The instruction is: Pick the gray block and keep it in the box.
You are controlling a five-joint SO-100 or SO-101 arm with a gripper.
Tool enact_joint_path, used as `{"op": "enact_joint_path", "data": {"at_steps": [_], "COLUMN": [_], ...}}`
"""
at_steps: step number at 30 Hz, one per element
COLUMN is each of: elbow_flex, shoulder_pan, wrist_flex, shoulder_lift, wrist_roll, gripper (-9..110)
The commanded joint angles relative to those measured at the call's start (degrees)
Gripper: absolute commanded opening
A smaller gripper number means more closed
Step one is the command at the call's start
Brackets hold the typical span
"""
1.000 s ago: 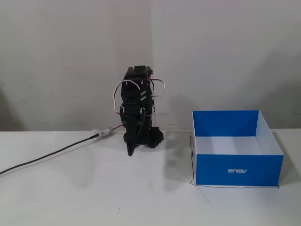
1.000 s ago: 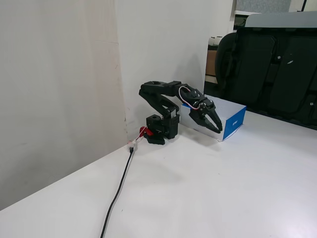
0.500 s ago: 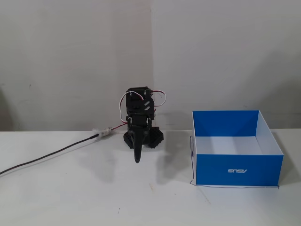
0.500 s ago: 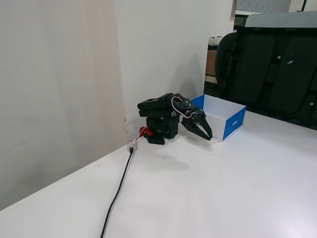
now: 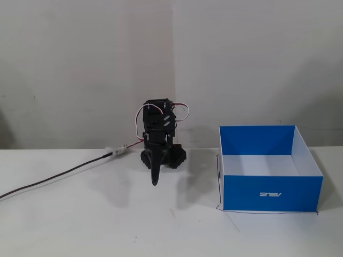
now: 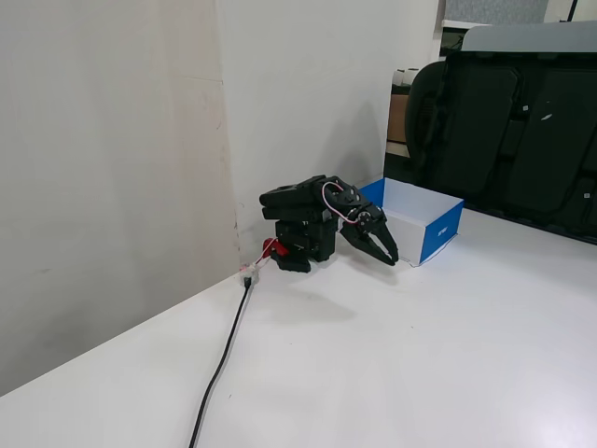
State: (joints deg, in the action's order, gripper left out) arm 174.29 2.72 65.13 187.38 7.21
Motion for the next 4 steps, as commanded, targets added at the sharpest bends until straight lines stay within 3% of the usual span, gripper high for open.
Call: {"op": "enact_joint_path", "data": {"at_steps": [1,4], "elbow_flex": [-0.7,-0.7], "shoulder_pan": [-0.7,-0.7], "wrist_flex": [0.2,0.2], "shoulder_lift": [9.0,9.0], "wrist_roll": [0.4,0.4], "gripper": [0,0]}}
